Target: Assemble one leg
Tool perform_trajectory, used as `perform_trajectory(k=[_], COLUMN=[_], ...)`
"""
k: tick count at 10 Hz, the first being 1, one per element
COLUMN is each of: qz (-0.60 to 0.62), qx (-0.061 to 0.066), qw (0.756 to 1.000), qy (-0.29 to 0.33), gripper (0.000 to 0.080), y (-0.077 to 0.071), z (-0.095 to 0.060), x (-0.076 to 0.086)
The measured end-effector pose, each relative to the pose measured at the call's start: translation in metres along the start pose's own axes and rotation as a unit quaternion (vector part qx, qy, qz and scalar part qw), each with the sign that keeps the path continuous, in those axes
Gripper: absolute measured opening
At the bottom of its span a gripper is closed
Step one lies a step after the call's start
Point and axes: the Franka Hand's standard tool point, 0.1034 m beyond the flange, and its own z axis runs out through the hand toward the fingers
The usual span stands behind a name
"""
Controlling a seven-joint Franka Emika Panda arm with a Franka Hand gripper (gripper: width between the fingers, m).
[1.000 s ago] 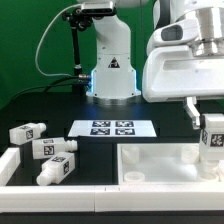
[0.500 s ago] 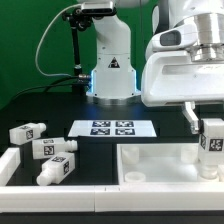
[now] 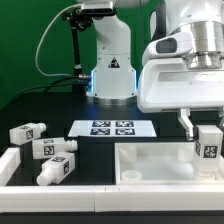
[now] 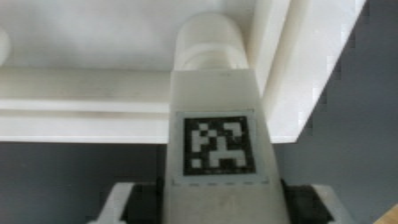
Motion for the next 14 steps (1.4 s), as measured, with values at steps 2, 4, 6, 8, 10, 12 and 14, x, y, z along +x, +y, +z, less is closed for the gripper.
perform_trajectory(k=[2, 4, 6, 8, 10, 12, 14], qz=[-0.002, -0.002, -0.002, -0.001, 0.009, 0.022, 0.036], qx=[-0.002, -0.002, -0.002, -0.001, 0.002, 0.009, 0.013], qw=[1.0, 1.0, 1.0, 1.0, 1.0, 0.991, 0.977], qy=[0.021, 0.024, 0.024, 0.011, -0.019, -0.131, -0.211], gripper=[0.0287, 0.0342, 0.0478, 0.0637, 0.0647, 0.0649, 0.0649], y=[0.001, 0.006, 0.006, 0.005, 0.006, 0.012, 0.009], z=[0.001, 0.001, 0.001, 0.003, 0.002, 0.0, 0.0], x=[0.002, 0.002, 0.002, 0.0, 0.009, 0.017, 0.013])
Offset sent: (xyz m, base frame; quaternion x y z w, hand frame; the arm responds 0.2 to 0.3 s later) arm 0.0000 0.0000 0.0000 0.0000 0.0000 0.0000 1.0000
